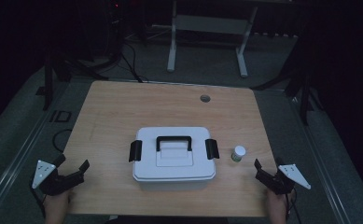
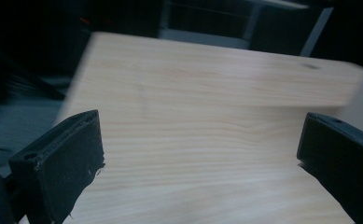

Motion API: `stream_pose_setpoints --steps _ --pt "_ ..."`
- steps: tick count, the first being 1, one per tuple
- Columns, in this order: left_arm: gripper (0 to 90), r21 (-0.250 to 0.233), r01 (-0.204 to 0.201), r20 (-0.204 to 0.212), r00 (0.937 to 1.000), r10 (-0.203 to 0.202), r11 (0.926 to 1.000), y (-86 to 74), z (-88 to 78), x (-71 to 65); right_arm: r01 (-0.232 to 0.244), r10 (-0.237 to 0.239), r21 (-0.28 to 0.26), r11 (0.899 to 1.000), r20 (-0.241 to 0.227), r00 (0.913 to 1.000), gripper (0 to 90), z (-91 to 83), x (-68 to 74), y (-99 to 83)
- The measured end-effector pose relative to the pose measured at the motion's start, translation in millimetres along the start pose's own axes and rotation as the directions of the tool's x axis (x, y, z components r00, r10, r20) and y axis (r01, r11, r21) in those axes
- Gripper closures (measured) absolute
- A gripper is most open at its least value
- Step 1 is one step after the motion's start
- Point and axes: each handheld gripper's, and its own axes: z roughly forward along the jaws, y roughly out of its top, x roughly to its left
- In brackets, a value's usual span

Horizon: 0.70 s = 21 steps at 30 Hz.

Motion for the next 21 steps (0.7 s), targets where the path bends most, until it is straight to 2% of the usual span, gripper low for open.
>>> stream_pose_setpoints --steps 1,3,5,7,8,10,13,16,18,19,21 --pt "0.2 -0.008 0.005 -0.001 1.0 -0.005 0.9999 0.1 0.0 0.0 0.002 -0.002 -0.001 1.0 -0.004 1.0 13.1 -0.2 0.2 -0.1" --pt "0.2 -0.022 -0.019 -0.015 0.9997 0.018 0.9996 0.2 -0.8 -0.3 -0.006 0.006 -0.007 1.0 -0.009 0.9999 13.1 -0.4 -0.1 -0.2" --pt "0.2 -0.002 -0.006 -0.005 1.0 0.006 1.0 0.5 -0.9 1.7 -0.016 0.016 -0.008 1.0 -0.016 0.9997 13.1 -0.7 -1.1 -0.3" --pt "0.2 0.027 0.013 0.026 0.9996 -0.013 0.9996 2.0 -1.5 3.9 -0.023 0.023 -0.01 1.0 -0.019 0.9996 13.1 -0.9 -2.3 -0.4" --pt "0.2 0.027 0.013 0.026 0.9996 -0.013 0.9996 2.0 -1.5 3.9 -0.023 0.023 -0.01 1.0 -0.019 0.9996 13.1 -0.9 -2.3 -0.4" --pt "0.2 0.08 -0.027 0.008 0.9996 0.027 0.9964 5.0 -2.6 5.3 -0.023 0.022 -0.007 1.0 -0.016 0.9996 13.1 -0.8 -1.8 -0.3" --pt "0.2 0.127 -0.033 0.074 0.997 0.024 0.9913 10.2 -4.6 12.7 0.001 -0.001 -0.003 1.0 -0.011 0.9999 13.1 -0.3 1.0 -0.2" --pt "0.2 0.188 -0.028 0.138 0.9904 0.002 0.9818 12.3 -6.3 22.4 0.037 -0.037 0.008 0.999 -0.014 0.9992 13.1 1.0 4.6 0.2" --pt "0.2 0.233 -0.029 0.174 0.9847 -0.012 0.9719 13.3 -7.0 26.6 0.053 -0.053 0.016 0.998 -0.009 0.9986 13.1 1.7 7.2 0.5" --pt "0.2 0.265 -0.034 0.18 0.9837 -0.014 0.9637 14.2 -6.9 27.9 0.059 -0.059 0.019 0.998 -0.001 0.9983 12.7 1.9 8.5 0.5" --pt "0.2 0.329 -0.062 0.203 0.9791 -0.007 0.9424 16.1 -6.4 29.8 0.074 -0.075 0.012 0.997 0.04 0.9964 12.4 1.5 10.6 0.1"
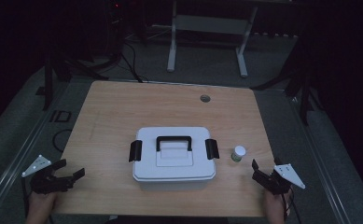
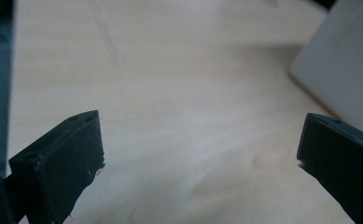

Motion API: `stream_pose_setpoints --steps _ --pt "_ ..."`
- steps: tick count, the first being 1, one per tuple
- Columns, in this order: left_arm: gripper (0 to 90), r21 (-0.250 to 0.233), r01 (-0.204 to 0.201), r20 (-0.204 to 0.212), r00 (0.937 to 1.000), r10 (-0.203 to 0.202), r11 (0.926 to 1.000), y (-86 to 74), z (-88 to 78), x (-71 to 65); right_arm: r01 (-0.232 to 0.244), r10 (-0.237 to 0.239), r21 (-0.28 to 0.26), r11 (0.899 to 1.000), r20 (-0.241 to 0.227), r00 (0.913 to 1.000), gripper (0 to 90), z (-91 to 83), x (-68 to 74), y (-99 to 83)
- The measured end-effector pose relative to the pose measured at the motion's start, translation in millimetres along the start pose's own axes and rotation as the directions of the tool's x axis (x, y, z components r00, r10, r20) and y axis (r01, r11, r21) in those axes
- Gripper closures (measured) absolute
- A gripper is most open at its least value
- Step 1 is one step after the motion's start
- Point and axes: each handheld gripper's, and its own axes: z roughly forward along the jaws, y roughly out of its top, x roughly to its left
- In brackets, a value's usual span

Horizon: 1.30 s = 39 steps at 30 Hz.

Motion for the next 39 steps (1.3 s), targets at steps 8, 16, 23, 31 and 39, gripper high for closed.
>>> stream_pose_setpoints --steps 8,16,23,31,39 --pt "0.2 0.202 -0.105 0.009 0.9944 0.106 0.9737 9.9 0.1 -4.5 -0.014 0.014 0.007 1.0 -0.008 0.9999 12.4 0.4 -1.6 0.2" --pt "0.2 0.341 -0.18 0.002 0.9815 0.191 0.9227 22.3 -1.7 -10.1 -0.02 0.02 0.006 1.0 -0.013 0.9997 12.4 0.5 -2.4 0.2" --pt "0.2 0.46 -0.244 0.003 0.9619 0.273 0.8537 29.2 -1.3 -15.6 -0.028 0.028 0.008 1.0 -0.016 0.9995 12.5 0.5 -3.4 0.2" --pt "0.2 0.559 -0.281 0.019 0.9447 0.327 0.7798 35.0 -0.1 -21.2 -0.025 0.025 0.01 1.0 -0.014 0.9996 12.5 0.9 -3.0 0.3" --pt "0.2 0.671 -0.336 0.045 0.9082 0.416 0.6612 48.1 0.7 -29.6 -0.027 0.027 0.013 1.0 -0.014 0.9995 12.6 1.1 -2.9 0.4"
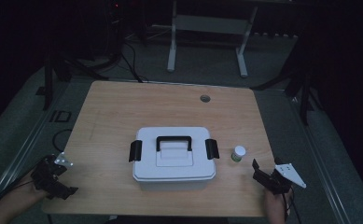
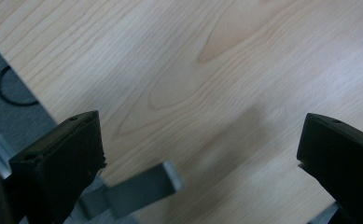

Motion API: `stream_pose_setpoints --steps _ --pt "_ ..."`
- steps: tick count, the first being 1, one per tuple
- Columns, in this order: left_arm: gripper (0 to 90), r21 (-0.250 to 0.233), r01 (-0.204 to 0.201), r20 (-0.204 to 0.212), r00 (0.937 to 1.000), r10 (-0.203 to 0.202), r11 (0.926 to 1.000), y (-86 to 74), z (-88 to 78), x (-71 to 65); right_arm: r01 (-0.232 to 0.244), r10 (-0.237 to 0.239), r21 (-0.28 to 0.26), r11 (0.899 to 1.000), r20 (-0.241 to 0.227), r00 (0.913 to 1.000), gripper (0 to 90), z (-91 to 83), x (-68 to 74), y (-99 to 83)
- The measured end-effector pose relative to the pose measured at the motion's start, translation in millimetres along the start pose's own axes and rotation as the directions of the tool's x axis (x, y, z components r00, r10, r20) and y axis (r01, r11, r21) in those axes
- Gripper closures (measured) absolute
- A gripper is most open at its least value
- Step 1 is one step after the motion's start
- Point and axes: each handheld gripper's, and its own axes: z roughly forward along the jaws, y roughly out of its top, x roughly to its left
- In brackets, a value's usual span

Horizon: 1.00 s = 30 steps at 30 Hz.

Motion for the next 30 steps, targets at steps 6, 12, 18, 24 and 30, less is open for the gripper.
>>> stream_pose_setpoints --steps 6,12,18,24,30 --pt "0.2 0.069 -0.038 0.003 0.9993 0.038 0.9969 9.2 -6.1 -2.4 -0.008 0.008 0.011 1.0 -0.013 0.9999 12.6 0.1 -1.0 0.1" --pt "0.3 0.147 -0.092 0.028 0.9957 0.088 0.9849 16.3 -7.5 -8.1 -0.004 0.004 0.011 1.0 -0.007 1.0 12.6 0.0 -0.4 0.1" --pt "0.3 0.223 -0.099 0.071 0.9939 0.085 0.9698 16.8 -4.5 -7.9 -0.011 0.011 0.009 1.0 -0.01 0.9999 12.6 -0.4 -0.9 0.0" --pt "0.3 0.208 -0.091 0.105 0.992 0.07 0.974 14.6 -8.2 -6.5 -0.014 0.014 0.008 1.0 -0.011 0.9998 12.7 -0.5 -1.4 -0.1" --pt "0.3 0.209 -0.095 0.109 0.9914 0.073 0.9734 13.2 -12.9 -4.7 -0.019 0.019 0.009 1.0 -0.015 0.9997 13.6 -0.5 -1.8 -0.1"
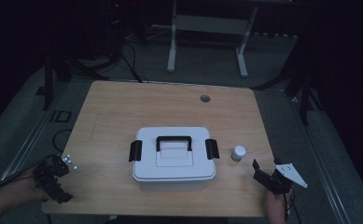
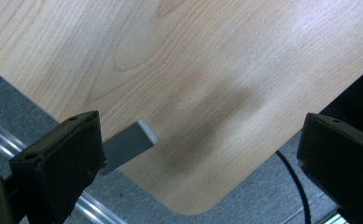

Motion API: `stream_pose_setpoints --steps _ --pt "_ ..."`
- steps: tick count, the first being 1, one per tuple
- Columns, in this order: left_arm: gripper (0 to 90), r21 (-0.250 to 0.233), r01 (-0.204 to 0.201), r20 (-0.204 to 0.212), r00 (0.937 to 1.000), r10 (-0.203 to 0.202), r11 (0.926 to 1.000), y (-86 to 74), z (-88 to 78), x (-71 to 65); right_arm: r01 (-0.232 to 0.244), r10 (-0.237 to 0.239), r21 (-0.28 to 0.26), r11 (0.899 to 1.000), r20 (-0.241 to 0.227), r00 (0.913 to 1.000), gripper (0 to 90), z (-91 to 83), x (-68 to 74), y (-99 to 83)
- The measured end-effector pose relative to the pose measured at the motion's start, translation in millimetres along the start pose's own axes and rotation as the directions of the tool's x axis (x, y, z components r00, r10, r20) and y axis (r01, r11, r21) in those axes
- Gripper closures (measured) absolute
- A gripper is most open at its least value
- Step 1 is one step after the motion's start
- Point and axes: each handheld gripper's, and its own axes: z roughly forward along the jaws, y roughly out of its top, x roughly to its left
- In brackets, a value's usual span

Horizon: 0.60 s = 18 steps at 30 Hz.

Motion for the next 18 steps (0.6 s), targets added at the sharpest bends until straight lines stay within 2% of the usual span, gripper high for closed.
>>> stream_pose_setpoints --steps 7,16,18 --pt "0.3 0.008 -0.012 0.009 0.9999 0.012 0.9999 4.1 -11.3 -2.0 0.008 -0.008 0.006 1.0 0.007 0.9999 13.1 0.4 1.0 0.2" --pt "0.3 0.003 -0.04 0.021 0.999 0.04 0.9992 17.8 -26.7 -4.7 0.063 -0.063 0.028 0.998 0.006 0.998 12.4 3.0 6.0 1.0" --pt "0.3 0.001 -0.049 0.02 0.9986 0.049 0.9988 21.6 -29.2 -5.7 0.063 -0.063 0.029 0.998 0.008 0.998 12.4 3.1 6.2 1.0"
